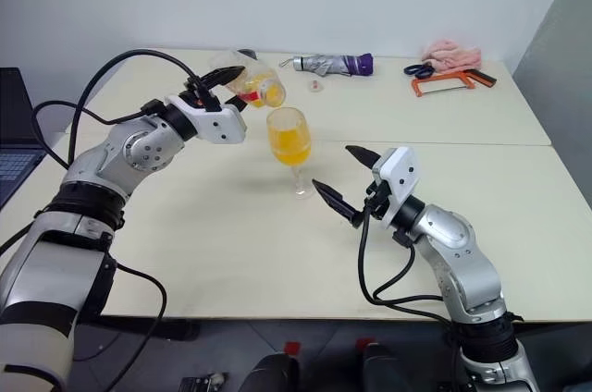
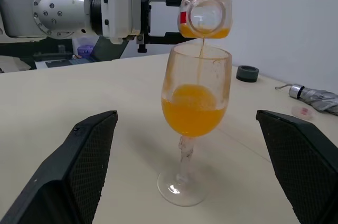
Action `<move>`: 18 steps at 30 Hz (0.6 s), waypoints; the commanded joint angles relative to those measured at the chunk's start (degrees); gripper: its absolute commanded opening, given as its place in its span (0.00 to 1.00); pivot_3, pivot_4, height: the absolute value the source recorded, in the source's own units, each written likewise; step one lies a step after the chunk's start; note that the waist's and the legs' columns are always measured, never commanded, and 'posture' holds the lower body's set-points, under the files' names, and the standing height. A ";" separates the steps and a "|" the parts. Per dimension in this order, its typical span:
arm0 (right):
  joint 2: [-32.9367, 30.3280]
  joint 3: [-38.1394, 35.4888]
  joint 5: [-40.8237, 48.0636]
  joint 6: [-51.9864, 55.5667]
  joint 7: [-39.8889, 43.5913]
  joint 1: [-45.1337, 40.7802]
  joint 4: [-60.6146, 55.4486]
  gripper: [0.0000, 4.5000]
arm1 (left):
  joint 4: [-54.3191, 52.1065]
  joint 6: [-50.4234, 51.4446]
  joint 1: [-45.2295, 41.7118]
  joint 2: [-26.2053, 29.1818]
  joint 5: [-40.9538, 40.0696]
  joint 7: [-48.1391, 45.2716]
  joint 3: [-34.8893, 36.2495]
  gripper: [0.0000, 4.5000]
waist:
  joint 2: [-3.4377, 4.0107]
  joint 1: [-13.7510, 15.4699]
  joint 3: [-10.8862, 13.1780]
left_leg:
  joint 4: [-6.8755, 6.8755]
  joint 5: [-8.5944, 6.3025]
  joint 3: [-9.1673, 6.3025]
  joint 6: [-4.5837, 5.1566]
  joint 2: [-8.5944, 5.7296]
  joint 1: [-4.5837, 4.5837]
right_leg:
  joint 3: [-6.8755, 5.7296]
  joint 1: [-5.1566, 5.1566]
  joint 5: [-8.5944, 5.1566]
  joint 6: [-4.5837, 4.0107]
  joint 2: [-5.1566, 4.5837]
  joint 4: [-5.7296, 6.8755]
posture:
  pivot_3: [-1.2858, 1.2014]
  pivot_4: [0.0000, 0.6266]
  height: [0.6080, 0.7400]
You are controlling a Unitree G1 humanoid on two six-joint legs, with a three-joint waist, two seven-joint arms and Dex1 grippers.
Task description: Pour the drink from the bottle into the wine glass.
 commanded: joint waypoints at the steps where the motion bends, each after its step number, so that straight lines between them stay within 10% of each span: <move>1: 0.52 0.20 -0.68 -1.24 -0.54 -1.74 -1.53 1.00 | -6.21 5.46 2.54 -2.04 -10.50 -5.64 6.04 0.37 | 0.00 -0.04 0.00 | 0.00 0.00 -0.01 0.00 0.00 0.01 | 0.02 0.00 0.00 0.00 0.00 0.02 | 0.52 0.24 1.00; 18: -0.70 9.96 -2.64 11.00 1.80 -10.30 -2.15 1.00 | -33.13 51.95 26.52 -7.79 -50.53 -24.23 30.44 0.37 | 0.00 -1.60 -0.01 | 0.05 0.10 -0.18 -0.18 0.13 0.08 | 0.01 0.01 0.00 -0.01 0.02 0.11 | 0.52 0.24 1.00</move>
